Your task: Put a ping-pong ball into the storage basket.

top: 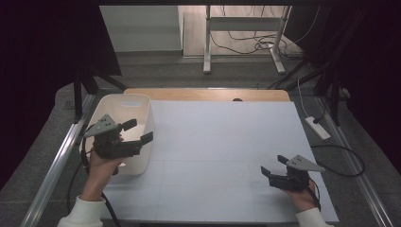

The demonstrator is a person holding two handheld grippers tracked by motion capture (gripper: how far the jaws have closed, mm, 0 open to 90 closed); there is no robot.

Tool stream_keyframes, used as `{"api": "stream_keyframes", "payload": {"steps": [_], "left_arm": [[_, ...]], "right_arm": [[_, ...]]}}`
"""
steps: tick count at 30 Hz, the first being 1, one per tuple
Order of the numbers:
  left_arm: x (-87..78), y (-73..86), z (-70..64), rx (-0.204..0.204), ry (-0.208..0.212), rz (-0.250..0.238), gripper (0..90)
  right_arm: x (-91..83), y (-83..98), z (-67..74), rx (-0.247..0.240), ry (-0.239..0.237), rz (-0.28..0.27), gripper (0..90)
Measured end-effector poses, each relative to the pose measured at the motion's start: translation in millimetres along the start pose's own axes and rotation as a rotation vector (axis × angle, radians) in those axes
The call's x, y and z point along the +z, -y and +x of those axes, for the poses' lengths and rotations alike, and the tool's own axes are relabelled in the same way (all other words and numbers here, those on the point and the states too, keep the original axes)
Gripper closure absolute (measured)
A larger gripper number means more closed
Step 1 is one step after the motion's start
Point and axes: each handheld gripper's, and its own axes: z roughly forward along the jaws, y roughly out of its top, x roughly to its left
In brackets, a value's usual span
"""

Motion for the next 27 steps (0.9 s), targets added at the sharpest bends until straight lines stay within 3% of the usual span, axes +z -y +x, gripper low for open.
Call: {"api": "stream_keyframes", "payload": {"steps": [13, 19, 27], "left_arm": [[17.6, 15.2, -30.0, 0.05, 0.096, 0.025, 17.9], [34.3, 32.1, -52.2, 0.087, 0.16, 0.062, 18.5], [48.6, 50.6, -64.2, 0.103, 0.178, 0.091, 18.7]], "right_arm": [[-2.8, 2.1, 1.3, -0.006, -0.011, 0.005, 18.1], [-4.8, 2.3, 2.6, 0.003, -0.026, 0.0, 18.0], [-4.8, 2.6, 5.3, -0.009, -0.037, 0.006, 18.1]]}}
